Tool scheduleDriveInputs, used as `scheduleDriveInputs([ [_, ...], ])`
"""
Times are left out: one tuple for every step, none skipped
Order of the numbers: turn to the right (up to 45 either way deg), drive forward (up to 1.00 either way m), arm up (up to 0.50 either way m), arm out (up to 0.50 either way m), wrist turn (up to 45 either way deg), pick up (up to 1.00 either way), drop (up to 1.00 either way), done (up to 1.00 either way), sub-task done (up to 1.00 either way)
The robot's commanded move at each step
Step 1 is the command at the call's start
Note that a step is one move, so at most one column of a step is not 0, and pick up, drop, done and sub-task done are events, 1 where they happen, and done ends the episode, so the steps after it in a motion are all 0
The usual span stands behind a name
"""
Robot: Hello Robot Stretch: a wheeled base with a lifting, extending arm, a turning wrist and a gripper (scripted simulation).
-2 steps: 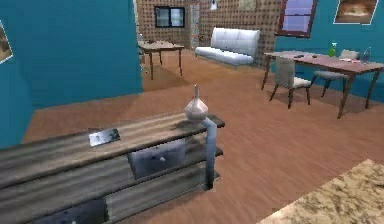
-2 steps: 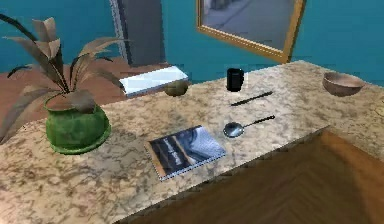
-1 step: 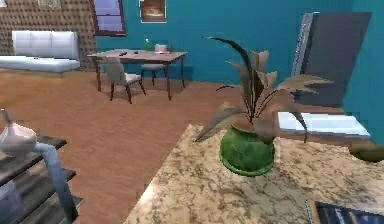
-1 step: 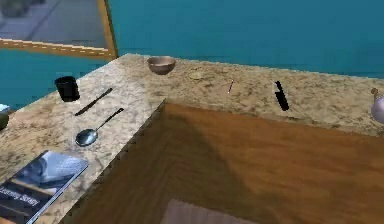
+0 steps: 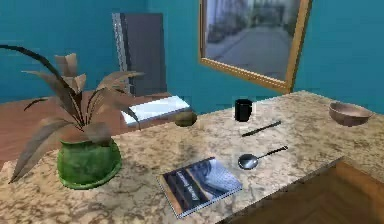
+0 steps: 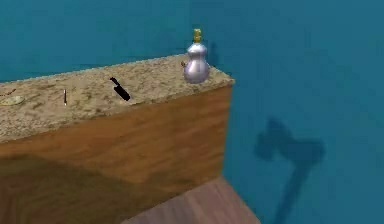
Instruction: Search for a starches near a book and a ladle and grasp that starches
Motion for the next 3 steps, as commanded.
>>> scheduleDriveInputs([
  [45.0,0.00,0.00,0.00,0.0,0.00,0.00,0.00,0.00],
  [0.0,0.55,0.00,0.00,0.0,0.00,0.00,0.00,0.00],
  [-45.0,0.00,0.00,0.00,0.0,0.00,0.00,0.00,0.00],
])
